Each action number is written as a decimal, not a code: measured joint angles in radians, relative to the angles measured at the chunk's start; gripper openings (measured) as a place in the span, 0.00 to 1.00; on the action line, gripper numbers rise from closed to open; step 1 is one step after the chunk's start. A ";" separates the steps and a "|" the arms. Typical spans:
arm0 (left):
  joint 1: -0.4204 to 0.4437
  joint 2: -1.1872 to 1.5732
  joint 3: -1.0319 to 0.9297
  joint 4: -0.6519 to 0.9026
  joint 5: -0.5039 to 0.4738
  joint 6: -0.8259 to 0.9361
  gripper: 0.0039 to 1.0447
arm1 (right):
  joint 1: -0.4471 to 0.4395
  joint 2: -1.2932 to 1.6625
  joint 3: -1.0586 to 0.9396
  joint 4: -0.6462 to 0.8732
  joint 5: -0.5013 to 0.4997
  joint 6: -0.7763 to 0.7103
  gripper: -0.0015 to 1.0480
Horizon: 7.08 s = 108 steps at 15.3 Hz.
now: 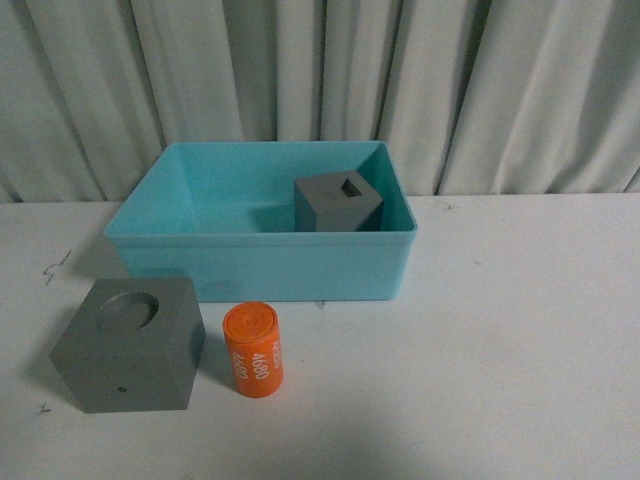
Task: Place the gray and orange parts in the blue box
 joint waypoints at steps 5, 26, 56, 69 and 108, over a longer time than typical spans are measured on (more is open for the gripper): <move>0.000 0.000 0.000 0.000 0.000 0.000 0.94 | 0.000 -0.076 0.000 -0.076 0.000 0.000 0.02; -0.101 0.961 0.449 -0.140 -0.045 -0.041 0.94 | 0.001 -0.277 0.000 -0.285 -0.003 -0.001 0.94; -0.123 1.812 0.761 0.223 -0.138 0.098 0.53 | 0.001 -0.277 0.000 -0.285 -0.003 -0.001 0.94; -0.151 1.455 1.057 -0.054 0.006 0.003 0.18 | 0.001 -0.277 0.000 -0.285 -0.003 -0.001 0.94; 0.005 0.092 0.101 -0.035 -0.004 -0.042 0.54 | 0.005 -0.278 0.000 -0.283 -0.002 -0.001 0.94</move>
